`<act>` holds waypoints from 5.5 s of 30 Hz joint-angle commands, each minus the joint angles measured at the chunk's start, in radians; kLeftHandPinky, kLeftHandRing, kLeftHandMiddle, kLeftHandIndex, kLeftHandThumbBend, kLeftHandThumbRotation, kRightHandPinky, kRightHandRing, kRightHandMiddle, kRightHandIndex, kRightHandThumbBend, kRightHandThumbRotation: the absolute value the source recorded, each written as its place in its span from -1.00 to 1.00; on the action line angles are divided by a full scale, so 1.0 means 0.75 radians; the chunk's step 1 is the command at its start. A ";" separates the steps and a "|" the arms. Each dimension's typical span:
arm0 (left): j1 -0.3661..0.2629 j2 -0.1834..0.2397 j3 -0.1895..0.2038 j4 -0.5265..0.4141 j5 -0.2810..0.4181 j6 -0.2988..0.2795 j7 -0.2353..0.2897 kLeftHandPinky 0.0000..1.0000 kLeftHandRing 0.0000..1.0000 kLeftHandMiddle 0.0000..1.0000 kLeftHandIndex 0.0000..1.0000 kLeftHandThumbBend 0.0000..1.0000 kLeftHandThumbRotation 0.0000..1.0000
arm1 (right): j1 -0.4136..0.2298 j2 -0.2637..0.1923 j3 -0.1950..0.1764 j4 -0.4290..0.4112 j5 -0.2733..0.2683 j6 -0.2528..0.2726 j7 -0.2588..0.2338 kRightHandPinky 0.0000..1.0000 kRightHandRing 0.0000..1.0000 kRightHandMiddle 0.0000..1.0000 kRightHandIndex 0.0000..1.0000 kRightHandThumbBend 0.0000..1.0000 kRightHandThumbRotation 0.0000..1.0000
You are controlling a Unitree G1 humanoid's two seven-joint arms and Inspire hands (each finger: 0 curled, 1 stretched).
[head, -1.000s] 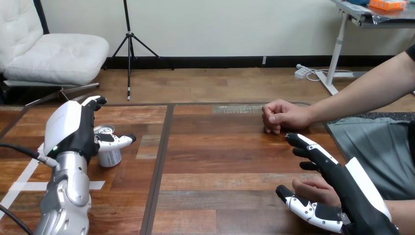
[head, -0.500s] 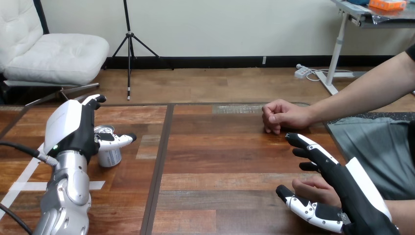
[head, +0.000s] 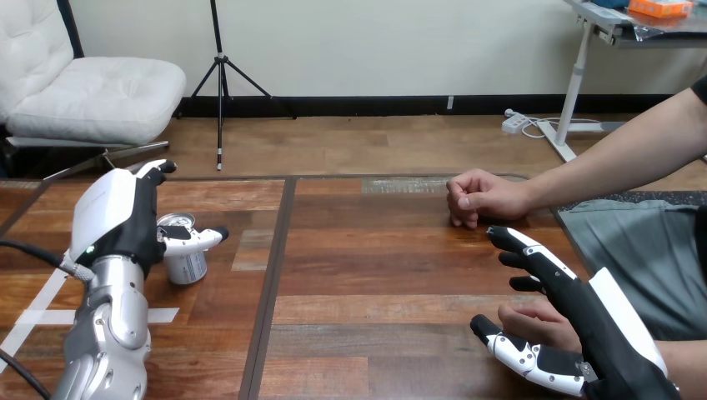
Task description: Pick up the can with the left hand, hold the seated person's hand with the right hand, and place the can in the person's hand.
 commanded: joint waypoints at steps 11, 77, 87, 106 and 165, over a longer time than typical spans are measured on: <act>-0.098 0.046 -0.037 0.004 0.049 -0.022 0.032 0.29 0.53 0.63 0.64 0.58 -0.58 | -0.060 -0.013 -0.015 -0.062 0.009 -0.005 -0.014 0.61 0.78 0.84 0.80 -0.16 -0.85; -0.131 0.057 -0.061 0.068 0.031 0.031 -0.065 0.36 0.58 0.65 0.64 0.54 -0.56 | -0.051 -0.019 -0.025 -0.073 0.012 -0.010 -0.008 0.57 0.77 0.84 0.79 -0.16 -0.83; -0.133 0.064 -0.074 0.094 0.050 0.006 -0.042 0.40 0.61 0.68 0.66 0.53 -0.55 | -0.049 -0.018 -0.027 -0.067 0.011 -0.022 -0.013 0.55 0.75 0.83 0.79 -0.16 -0.82; -0.134 0.060 -0.084 0.111 0.051 -0.009 0.007 0.44 0.67 0.75 0.72 0.54 -0.52 | -0.048 -0.024 -0.034 -0.053 0.021 -0.038 -0.011 0.55 0.75 0.83 0.78 -0.16 -0.83; -0.177 0.014 -0.097 0.178 0.045 0.026 0.230 0.29 0.56 0.65 0.66 0.48 -0.58 | -0.051 -0.036 -0.042 -0.054 0.029 -0.019 0.000 0.58 0.76 0.83 0.79 -0.15 -0.79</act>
